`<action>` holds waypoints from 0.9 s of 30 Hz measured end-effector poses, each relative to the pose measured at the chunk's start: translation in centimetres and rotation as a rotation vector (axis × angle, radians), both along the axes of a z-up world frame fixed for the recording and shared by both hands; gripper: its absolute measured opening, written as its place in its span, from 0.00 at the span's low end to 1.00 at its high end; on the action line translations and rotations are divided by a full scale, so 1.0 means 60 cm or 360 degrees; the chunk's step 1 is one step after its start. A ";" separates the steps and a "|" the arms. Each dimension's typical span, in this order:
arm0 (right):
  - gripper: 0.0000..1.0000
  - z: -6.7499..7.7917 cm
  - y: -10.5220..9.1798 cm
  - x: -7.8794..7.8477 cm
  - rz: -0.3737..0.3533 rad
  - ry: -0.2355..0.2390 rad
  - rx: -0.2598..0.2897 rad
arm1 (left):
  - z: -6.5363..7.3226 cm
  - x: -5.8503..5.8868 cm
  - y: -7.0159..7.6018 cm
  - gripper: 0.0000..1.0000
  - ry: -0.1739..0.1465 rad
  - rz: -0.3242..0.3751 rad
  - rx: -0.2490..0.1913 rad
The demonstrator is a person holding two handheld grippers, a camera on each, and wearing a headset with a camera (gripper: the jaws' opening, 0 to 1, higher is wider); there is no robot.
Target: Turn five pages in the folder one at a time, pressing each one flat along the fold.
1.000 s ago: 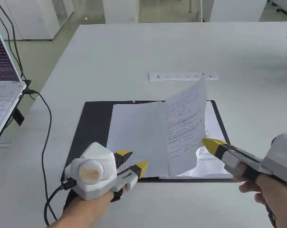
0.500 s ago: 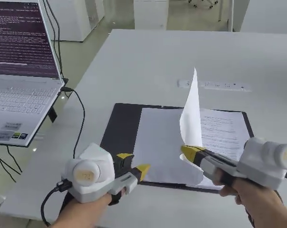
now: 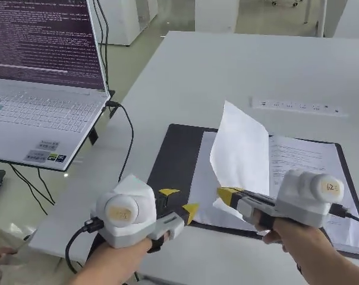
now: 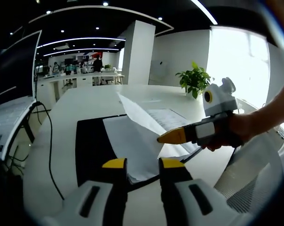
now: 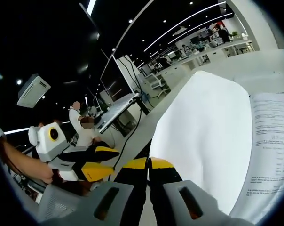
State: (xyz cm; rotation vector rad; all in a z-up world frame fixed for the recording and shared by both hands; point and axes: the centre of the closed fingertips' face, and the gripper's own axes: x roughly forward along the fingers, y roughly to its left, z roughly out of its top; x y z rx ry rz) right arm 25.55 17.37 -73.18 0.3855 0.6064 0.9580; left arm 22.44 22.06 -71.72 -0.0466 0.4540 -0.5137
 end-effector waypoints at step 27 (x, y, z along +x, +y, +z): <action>0.10 -0.085 0.030 -0.031 0.0116 0.0240 -0.0015 | -0.052 0.017 0.008 0.22 0.0110 0.0007 0.0028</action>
